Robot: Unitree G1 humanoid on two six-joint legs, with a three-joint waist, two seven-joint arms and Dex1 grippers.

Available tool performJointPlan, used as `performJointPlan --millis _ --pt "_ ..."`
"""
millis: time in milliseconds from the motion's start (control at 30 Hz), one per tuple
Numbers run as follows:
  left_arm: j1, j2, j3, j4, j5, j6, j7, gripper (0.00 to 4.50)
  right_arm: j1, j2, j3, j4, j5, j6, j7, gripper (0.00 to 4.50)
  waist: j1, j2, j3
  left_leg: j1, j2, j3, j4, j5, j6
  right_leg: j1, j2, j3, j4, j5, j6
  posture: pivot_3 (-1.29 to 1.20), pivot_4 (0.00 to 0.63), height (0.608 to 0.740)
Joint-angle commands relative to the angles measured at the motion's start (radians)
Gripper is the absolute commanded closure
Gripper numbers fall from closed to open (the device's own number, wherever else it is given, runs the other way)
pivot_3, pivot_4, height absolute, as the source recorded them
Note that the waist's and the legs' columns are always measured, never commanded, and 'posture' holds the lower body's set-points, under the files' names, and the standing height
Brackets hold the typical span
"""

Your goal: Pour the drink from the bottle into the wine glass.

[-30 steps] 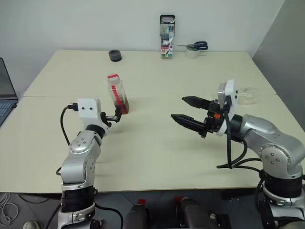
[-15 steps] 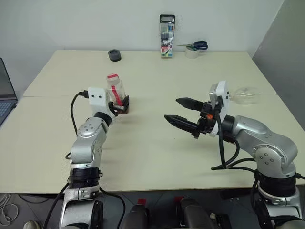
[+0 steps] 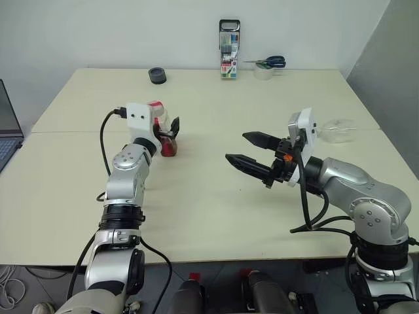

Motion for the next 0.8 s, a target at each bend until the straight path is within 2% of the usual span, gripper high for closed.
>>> performJointPlan --millis 33,267,533,667,800 --pt "-0.017 0.001 0.006 -0.014 0.0 -0.029 0.004 0.42 -0.007 -0.012 -0.027 -0.036 0.019 -0.008 -0.014 0.0 0.0 0.0 0.0 0.0 0.0 0.0 0.0 0.0 0.0 0.0 0.0 0.0 0.0 0.0 0.0 0.0 0.15 0.74" --pt "0.012 0.008 0.021 -0.041 -0.003 -0.02 0.022 2.37 -0.01 -0.004 -0.024 -0.033 0.027 -0.012 -0.03 0.0 -0.001 0.0 0.0 0.0 0.0 0.0 0.0 0.0 0.0 0.0 0.0 0.0 0.0 0.0 0.0 0.0 0.15 0.74" --pt "0.029 0.011 0.015 -0.074 -0.018 0.016 0.018 2.5 -0.04 0.0 0.006 -0.007 -0.02 -0.033 -0.039 0.0 -0.003 0.0 0.0 0.0 0.0 0.0 0.0 0.0 0.0 0.0 0.0 0.0 0.001 0.0 0.0 0.0 0.15 0.74" --pt "-0.015 0.009 -0.027 -0.106 -0.066 0.052 -0.094 2.5 -0.108 0.014 0.044 0.05 -0.096 -0.044 -0.072 0.0 -0.002 0.0 0.0 0.0 0.0 0.0 0.0 0.0 0.0 0.0 0.0 0.0 0.001 0.0 0.0 0.0 0.15 0.74" --pt "-0.067 0.015 -0.121 -0.147 -0.101 0.092 -0.285 2.5 -0.191 0.058 0.083 0.124 -0.173 -0.078 -0.098 0.0 0.001 0.0 0.0 -0.001 -0.001 0.0 0.0 0.0 0.0 0.0 0.0 -0.001 0.0 0.0 0.0 0.0 0.15 0.74"
